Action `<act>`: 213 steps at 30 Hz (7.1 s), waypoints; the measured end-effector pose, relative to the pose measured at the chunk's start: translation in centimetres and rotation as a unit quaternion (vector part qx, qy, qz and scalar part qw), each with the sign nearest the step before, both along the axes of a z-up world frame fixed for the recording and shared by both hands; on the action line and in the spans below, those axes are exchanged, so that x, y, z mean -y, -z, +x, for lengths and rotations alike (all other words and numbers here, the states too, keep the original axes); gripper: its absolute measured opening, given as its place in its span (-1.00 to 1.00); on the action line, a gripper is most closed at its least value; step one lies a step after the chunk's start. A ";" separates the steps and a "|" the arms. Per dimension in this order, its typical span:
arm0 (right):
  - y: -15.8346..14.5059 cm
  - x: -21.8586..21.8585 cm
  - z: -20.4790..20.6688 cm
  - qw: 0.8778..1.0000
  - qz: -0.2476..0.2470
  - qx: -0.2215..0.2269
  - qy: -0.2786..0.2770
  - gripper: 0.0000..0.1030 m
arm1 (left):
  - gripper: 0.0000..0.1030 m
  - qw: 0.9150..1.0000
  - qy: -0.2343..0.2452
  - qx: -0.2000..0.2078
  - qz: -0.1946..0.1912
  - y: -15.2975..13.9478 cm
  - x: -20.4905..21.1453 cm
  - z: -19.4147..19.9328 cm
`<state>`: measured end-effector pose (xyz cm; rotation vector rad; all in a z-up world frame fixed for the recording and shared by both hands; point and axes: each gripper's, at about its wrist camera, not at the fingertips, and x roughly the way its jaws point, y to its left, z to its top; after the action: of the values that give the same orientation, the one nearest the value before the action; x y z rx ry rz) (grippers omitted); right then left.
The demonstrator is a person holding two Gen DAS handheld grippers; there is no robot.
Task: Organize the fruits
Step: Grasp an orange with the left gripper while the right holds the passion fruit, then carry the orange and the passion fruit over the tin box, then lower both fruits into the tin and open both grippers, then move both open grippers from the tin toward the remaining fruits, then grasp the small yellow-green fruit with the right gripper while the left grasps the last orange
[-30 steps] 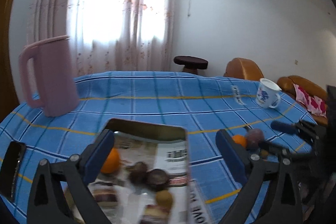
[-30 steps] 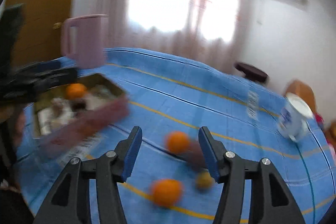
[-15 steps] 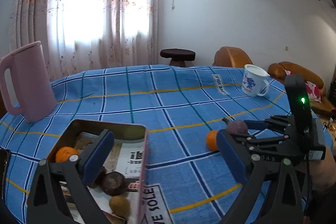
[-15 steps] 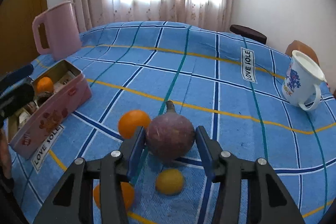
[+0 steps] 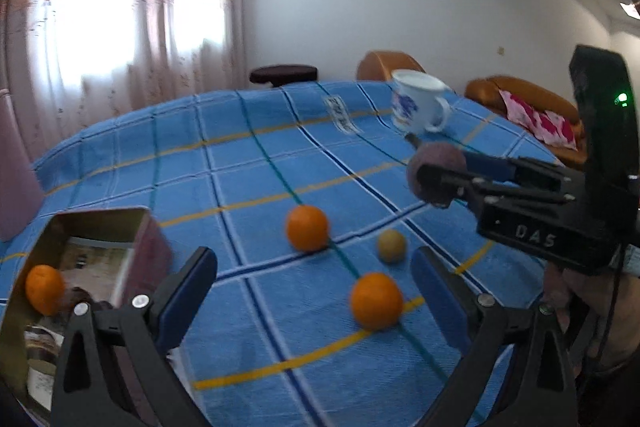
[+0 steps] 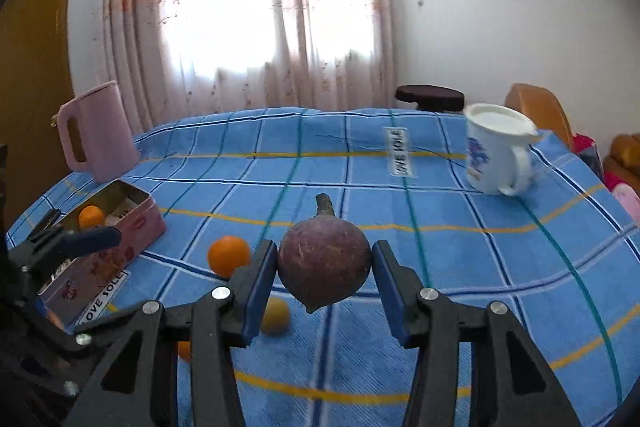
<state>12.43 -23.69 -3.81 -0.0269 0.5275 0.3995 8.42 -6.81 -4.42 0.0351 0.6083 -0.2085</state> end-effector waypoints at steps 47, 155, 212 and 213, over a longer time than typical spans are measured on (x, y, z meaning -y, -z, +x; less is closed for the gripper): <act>-1.2 0.5 -3.5 0.996 0.018 0.089 -0.013 -0.02 | -0.34 0.999 0.011 0.037 0.009 -0.9 0.7 -1.5; -0.9 -22.5 -6.4 0.965 -0.012 0.053 -0.257 0.10 | 0.42 0.968 -0.236 0.071 -0.043 -1.1 -22.0 -9.6; 2.4 -2.1 3.3 0.993 -0.034 -0.103 -0.051 -0.47 | 0.36 0.995 -0.010 -0.093 0.040 2.4 1.0 7.9; 2.4 -2.1 3.3 0.993 -0.033 -0.103 -0.052 -0.47 | 0.26 0.994 -0.007 -0.098 0.038 2.5 1.2 8.1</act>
<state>15.73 -21.55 -6.17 -0.0779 0.7452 0.4885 16.53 -7.98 -6.94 0.0839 0.8127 -0.1758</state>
